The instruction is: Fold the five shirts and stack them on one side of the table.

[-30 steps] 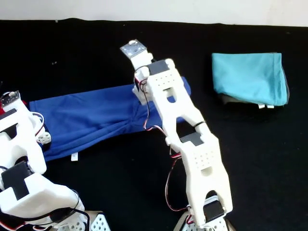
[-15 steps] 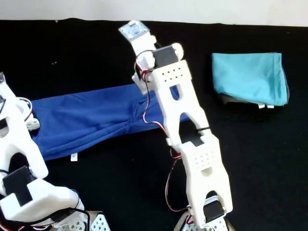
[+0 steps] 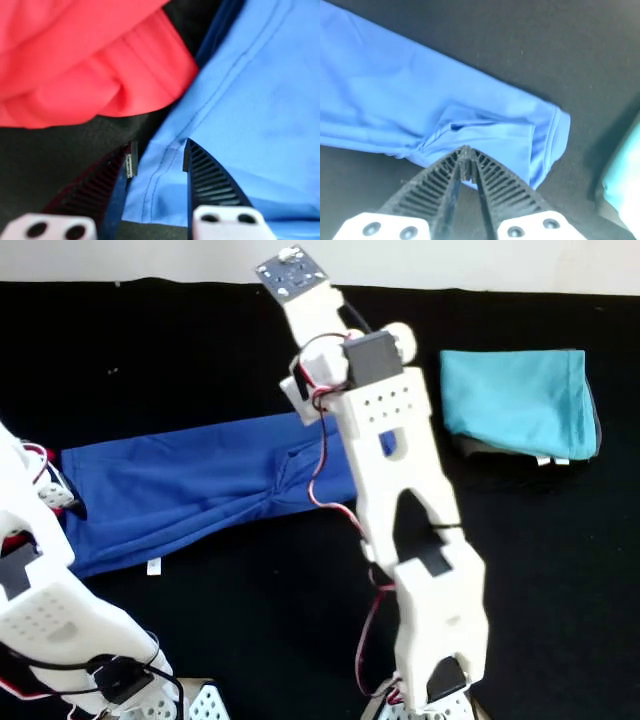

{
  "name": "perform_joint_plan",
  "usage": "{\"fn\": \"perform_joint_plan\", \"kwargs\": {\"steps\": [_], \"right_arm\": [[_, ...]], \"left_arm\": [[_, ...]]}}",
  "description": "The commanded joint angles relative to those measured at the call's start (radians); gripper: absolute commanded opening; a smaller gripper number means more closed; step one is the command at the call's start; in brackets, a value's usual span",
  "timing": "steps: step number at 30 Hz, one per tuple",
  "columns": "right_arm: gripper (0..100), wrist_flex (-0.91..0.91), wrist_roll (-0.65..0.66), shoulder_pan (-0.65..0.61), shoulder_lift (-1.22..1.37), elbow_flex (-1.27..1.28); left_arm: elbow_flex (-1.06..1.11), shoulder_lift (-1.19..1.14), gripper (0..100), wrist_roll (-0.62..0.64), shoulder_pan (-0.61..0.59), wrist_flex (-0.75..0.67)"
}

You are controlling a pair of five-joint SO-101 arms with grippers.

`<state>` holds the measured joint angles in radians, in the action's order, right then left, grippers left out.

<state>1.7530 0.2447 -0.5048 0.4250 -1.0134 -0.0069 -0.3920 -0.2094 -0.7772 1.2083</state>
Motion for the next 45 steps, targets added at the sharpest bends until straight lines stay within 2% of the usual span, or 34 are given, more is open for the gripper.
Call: {"fn": "perform_joint_plan", "kwargs": {"steps": [1, 5, 11, 17, 20, 24, 28, 33, 35, 39, 45], "right_arm": [[0.9, 0.01, -0.005, 0.019, -0.148, 0.11], [0.9, 0.008, -0.003, 0.021, -0.22, 0.156], [0.9, 0.012, -0.003, 0.019, -0.348, 0.174], [0.9, 0.012, -0.003, 0.033, -0.559, 0.398], [0.9, 0.01, -0.003, 0.085, -0.68, 0.516], [0.9, 0.008, -0.003, 0.206, -0.86, 0.639], [0.9, -0.007, -0.003, 0.329, -0.981, 0.895], [0.9, -0.222, -0.002, 0.443, -1.098, 1.339], [0.9, -0.325, 0.037, 0.461, -1.156, 1.511], [0.9, -0.516, 0.124, 0.463, -1.28, 1.853], [0.9, -0.808, 0.149, 0.519, -1.426, 2.296]], "left_arm": [[-0.076, -0.027, 16, -0.052, -0.002, 0.026], [-0.082, -0.113, 16, -0.097, 0.025, 0.028], [-0.082, -0.189, 16, -0.095, 0.096, 0.034], [-0.09, -0.186, 15, -0.097, 0.176, 0.077], [-0.113, -0.2, 2, -0.095, 0.196, 0.094], [-0.159, -0.225, 1, -0.095, 0.196, 0.123], [-0.254, -0.229, 1, -0.092, 0.22, 0.224], [-0.496, -0.228, 1, -0.089, 0.311, 0.456], [-0.622, -0.228, 1, -0.089, 0.34, 0.543], [-0.734, -0.196, 1, -0.087, 0.392, 0.56], [-0.737, -0.096, 1, -0.089, 0.581, 0.56]]}}
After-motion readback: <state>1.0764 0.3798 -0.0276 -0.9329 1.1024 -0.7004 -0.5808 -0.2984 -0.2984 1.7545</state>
